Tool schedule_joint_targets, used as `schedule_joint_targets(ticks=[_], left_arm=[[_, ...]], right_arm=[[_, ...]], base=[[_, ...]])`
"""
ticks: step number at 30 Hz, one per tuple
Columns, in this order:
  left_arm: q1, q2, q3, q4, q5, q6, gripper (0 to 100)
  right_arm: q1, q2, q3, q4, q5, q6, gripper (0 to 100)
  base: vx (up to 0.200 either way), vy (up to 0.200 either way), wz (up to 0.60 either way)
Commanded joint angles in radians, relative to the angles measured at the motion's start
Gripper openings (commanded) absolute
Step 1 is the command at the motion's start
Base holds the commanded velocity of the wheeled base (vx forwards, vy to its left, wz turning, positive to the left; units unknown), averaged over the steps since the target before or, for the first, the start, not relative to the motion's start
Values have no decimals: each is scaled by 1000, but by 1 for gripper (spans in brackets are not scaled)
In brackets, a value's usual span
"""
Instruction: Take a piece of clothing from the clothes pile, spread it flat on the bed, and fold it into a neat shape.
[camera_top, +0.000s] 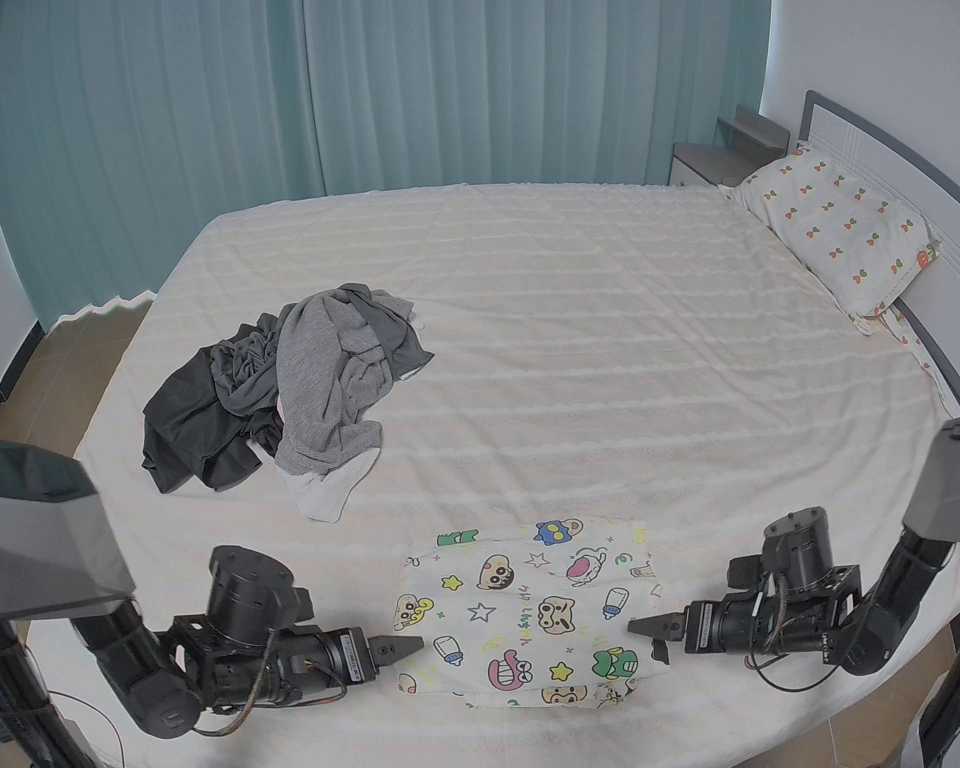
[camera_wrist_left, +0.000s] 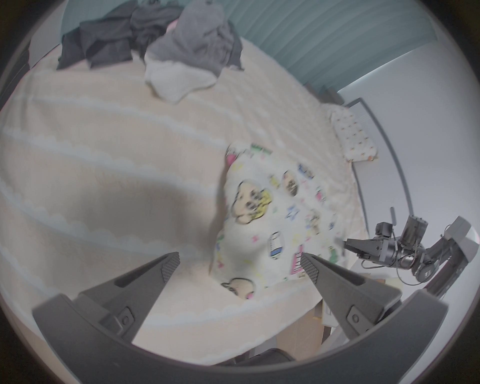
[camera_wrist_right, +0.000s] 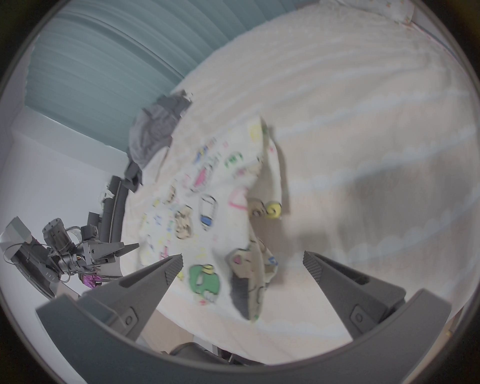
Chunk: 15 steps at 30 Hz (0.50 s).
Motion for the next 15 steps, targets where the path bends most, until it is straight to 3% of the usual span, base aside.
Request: schedule_joint_targets(ticks=[1, 3, 4, 6, 8, 10, 11, 15], left_arm=[[-5, -708, 40, 138, 129, 102, 100], [-5, -811, 11, 229, 193, 182, 100], [-9, -972, -34, 373, 299, 274, 100], [-18, -1105, -83, 503, 362, 329, 100], [38, -1213, -152, 655, 425, 371, 100], [123, -1279, -193, 755, 462, 375, 100], [172, -1348, -218, 818, 465, 379, 100], [250, -1532, -264, 982, 471, 464, 100]], right_arm=[[3, -687, 22, 136, -188, -46, 100], [0, -795, -9, 232, -244, -86, 100], [-2, -959, -55, 404, -294, -137, 100], [-6, -1106, -109, 562, -312, -174, 100], [-20, -1256, -170, 762, -320, -203, 100], [-77, -1344, -210, 887, -323, -215, 100], [-152, -1399, -224, 956, -312, -218, 100], [-344, -1496, -208, 1022, -244, -218, 100]], base=[[0, 0, 0], [0, 0, 0], [0, 0, 0], [0, 0, 0], [0, 0, 0], [0, 0, 0], [0, 0, 0], [0, 0, 0]])
